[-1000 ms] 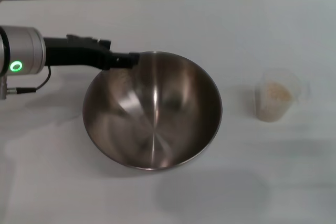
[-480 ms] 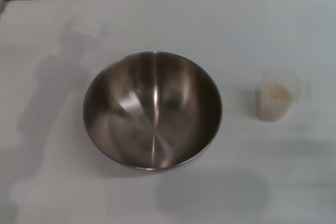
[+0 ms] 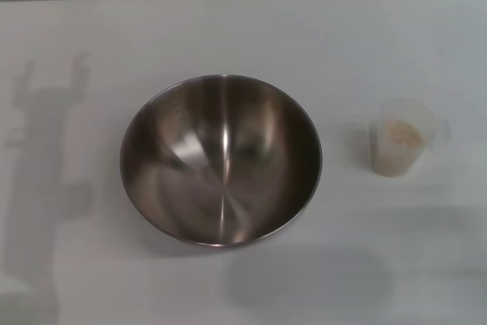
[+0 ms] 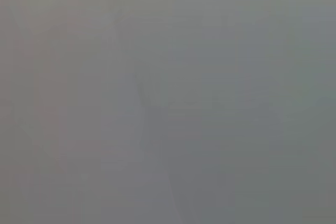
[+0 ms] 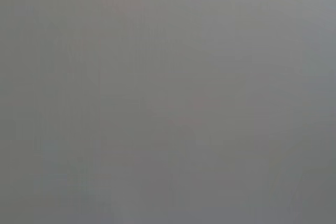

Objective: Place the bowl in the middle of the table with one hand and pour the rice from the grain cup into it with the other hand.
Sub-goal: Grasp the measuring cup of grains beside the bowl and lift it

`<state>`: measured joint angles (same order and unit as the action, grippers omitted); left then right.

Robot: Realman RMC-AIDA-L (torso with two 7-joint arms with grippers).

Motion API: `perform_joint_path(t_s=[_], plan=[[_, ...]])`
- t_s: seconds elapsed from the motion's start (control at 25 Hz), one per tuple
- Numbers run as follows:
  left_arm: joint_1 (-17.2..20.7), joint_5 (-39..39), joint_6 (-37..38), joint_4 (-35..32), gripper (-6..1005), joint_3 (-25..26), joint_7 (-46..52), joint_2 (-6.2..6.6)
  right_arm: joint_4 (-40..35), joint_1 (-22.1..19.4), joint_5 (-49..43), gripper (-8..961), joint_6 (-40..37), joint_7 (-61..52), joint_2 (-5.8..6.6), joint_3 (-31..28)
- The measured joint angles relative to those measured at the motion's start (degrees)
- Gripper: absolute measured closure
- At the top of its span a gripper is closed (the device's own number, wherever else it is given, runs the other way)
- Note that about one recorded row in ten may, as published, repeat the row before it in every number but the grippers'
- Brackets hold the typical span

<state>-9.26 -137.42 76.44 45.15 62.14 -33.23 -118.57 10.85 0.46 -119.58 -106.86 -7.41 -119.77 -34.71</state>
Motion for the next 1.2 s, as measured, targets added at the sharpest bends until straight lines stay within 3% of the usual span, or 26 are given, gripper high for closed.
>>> perform_joint_path(t_s=[0.04, 0.08, 0.12, 0.28, 0.36, 1.0, 1.2], plan=[[0.00, 0.00, 0.00, 0.00, 165, 0.00, 0.00, 0.00, 0.00, 0.00, 0.00, 152, 0.00, 0.00, 0.00, 0.00], [-2.20, 0.30, 1.20, -9.01, 165, 1.08, 10.76, -0.06, -0.06, -0.27, -0.11, 152, -0.07, 0.03, 0.00, -0.01], [-2.20, 0.30, 1.20, -9.01, 166, 1.08, 10.76, -0.06, -0.06, -0.27, -0.11, 152, -0.07, 0.03, 0.00, -0.01], [-4.49, 0.25, 2.97, -21.79, 166, 2.48, 28.07, 0.03, -0.11, -0.85, -0.14, 151, -0.25, 0.05, -0.02, 0.44], [-4.57, 0.02, 2.97, -23.92, 166, 2.49, 28.65, 0.03, -0.14, -0.99, -0.14, 151, -0.56, 0.06, -0.02, 1.22], [-4.24, -0.58, -1.33, -28.10, 166, 1.43, 29.55, -0.14, -0.80, -3.13, -0.04, 151, -3.35, 0.30, -0.07, 3.35], [-4.34, -0.57, -2.05, -28.73, 166, 1.13, 29.61, -0.42, -2.86, -2.78, -0.13, 151, -0.66, 1.74, 0.06, 7.95]])
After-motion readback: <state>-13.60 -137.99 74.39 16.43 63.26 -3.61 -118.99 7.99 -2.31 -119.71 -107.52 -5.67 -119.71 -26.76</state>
